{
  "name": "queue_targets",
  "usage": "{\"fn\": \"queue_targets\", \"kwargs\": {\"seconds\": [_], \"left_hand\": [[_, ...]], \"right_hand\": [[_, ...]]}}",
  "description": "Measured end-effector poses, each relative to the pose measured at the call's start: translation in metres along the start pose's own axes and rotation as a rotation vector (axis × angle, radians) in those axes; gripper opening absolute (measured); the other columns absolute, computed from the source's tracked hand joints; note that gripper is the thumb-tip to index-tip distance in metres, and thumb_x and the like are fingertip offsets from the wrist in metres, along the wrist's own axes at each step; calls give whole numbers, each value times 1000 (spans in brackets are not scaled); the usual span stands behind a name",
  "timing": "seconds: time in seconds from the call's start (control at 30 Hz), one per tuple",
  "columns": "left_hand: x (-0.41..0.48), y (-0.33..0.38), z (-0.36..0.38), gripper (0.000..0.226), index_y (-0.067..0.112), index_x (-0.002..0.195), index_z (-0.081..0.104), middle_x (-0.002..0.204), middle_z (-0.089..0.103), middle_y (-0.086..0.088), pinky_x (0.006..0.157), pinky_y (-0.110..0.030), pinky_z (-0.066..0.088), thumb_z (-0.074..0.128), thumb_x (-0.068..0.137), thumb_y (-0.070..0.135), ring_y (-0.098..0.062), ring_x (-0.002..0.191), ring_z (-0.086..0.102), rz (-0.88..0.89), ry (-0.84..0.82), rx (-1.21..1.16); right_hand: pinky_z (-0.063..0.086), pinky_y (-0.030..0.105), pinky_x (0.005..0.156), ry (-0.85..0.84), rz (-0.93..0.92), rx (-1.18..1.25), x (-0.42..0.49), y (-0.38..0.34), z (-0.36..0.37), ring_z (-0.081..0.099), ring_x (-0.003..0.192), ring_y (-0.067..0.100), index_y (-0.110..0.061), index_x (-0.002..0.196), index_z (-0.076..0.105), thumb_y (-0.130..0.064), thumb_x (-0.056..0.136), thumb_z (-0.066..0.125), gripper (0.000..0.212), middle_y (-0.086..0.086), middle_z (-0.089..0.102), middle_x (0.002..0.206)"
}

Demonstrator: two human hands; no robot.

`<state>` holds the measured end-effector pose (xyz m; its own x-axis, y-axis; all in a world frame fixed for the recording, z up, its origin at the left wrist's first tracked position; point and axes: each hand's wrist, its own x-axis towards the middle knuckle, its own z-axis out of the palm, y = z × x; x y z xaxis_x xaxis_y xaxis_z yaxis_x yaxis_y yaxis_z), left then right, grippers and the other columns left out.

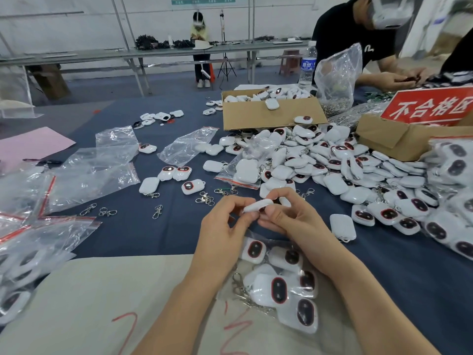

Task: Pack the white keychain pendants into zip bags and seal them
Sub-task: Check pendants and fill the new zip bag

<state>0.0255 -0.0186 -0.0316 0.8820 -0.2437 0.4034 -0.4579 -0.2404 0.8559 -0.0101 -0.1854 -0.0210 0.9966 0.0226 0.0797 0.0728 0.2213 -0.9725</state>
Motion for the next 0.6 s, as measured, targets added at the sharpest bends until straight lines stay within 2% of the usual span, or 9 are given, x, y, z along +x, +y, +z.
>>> {"fn": "queue_targets", "kwargs": {"seconds": [0.1,0.17,0.23,0.37,0.47,0.6], "left_hand": [[0,0,0,21,28,99,71,100,68,18,78,-8,44,72,91,9,-3,97,64,59,0,16],[1,1,-1,19,30,108,69,108,65,18,80,-10,46,74,92,21,-4,103,64,26,-58,-14],[1,1,-1,25,34,115,68,113,62,20,81,-13,48,74,92,29,-2,105,63,-24,-109,-26],[0,3,-2,23,38,99,74,102,63,15,81,-17,49,77,88,19,-7,96,65,-26,-82,-82],[1,5,-2,25,33,97,77,98,66,13,81,-18,50,80,84,12,-8,93,65,-28,-51,-113],[1,7,-4,29,31,95,77,100,67,16,81,-12,48,79,83,5,-3,93,66,-30,-43,-128]], "right_hand": [[55,21,89,-12,23,-49,-2,-3,0,72,106,23,-26,99,67,-32,88,71,14,9,77,105],[56,27,89,17,25,-92,-3,-4,-1,73,104,27,-26,96,68,-33,88,71,11,9,78,101],[58,25,84,23,27,-30,-4,-4,0,74,100,27,-27,92,71,-30,86,72,7,12,77,101],[58,21,80,8,29,85,-4,-6,2,75,94,22,-26,83,73,-27,80,72,3,13,77,95],[58,21,81,-2,25,94,-4,-5,1,75,96,24,-25,81,73,-24,80,71,2,16,77,99],[58,21,83,-3,28,110,-3,-3,1,74,101,27,-24,79,72,-20,80,71,4,16,76,103]]}}
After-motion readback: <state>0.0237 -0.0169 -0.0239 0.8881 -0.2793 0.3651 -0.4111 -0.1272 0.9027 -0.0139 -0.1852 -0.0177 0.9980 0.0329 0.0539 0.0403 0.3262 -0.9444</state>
